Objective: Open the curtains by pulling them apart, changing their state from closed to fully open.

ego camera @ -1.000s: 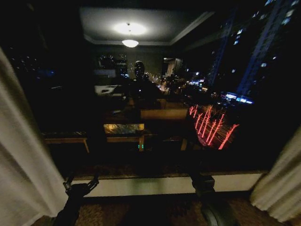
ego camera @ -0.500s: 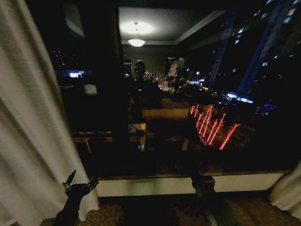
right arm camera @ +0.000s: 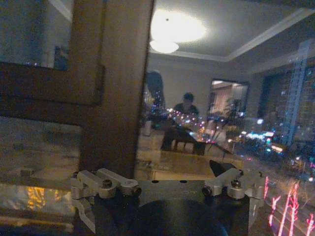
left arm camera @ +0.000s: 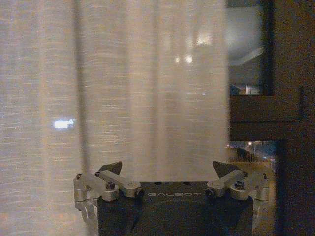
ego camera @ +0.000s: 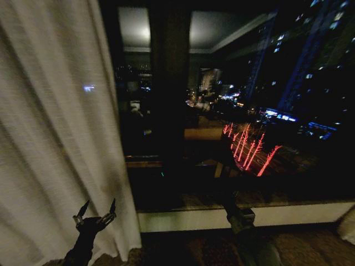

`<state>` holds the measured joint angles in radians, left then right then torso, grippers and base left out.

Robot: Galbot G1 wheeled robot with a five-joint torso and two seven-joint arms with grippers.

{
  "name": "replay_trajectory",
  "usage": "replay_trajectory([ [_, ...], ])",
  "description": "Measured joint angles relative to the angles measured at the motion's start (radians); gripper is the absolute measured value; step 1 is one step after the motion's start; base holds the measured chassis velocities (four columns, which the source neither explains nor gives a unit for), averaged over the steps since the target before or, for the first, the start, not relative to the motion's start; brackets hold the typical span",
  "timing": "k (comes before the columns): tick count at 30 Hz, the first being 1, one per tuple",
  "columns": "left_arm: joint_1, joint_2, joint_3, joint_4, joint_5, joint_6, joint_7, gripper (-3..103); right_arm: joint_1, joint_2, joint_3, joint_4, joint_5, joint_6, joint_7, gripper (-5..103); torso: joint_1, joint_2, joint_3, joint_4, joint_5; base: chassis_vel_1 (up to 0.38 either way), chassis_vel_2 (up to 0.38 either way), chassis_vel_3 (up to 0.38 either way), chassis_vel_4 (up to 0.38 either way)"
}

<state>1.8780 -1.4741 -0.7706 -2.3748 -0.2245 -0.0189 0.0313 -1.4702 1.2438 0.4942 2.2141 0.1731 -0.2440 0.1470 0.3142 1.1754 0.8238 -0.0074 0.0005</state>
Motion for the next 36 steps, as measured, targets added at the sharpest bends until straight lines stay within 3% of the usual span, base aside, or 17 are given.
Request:
replay_trajectory([
  [6,-0.026,0.008,0.017,0.008,0.016,0.015,0.002,100,0.004,-0.009,0.017,0.006,0.041,0.003,0.015,100,0.000,0.000,0.000,-0.0001,-0.0011,0.161,0.179,-0.168,-0.183],
  [14,-0.125,0.051,0.030,0.059,0.009,0.068,0.004,100,0.000,-0.012,0.011,0.007,0.045,0.003,0.027,100,0.000,0.000,0.000,-0.0004,0.0007,0.007,0.009,0.007,0.005],
  [17,-0.220,0.109,0.041,0.096,-0.032,0.130,0.003,100,-0.017,-0.019,0.013,0.014,0.045,0.003,0.043,100,0.000,0.000,0.000,-0.0004,0.0002,-0.030,-0.020,0.033,0.036],
  [26,-0.410,0.208,0.078,0.215,-0.109,0.226,-0.023,100,-0.024,-0.050,0.036,0.022,0.058,0.002,0.077,100,0.000,0.000,0.000,-0.0002,-0.0005,0.000,0.000,0.000,0.000],
  [36,-0.488,0.270,0.109,0.258,-0.153,0.288,-0.025,100,0.036,-0.070,0.040,-0.012,0.084,0.000,0.089,100,0.000,0.000,0.000,-0.0001,-0.0003,0.000,0.000,0.000,0.000],
])
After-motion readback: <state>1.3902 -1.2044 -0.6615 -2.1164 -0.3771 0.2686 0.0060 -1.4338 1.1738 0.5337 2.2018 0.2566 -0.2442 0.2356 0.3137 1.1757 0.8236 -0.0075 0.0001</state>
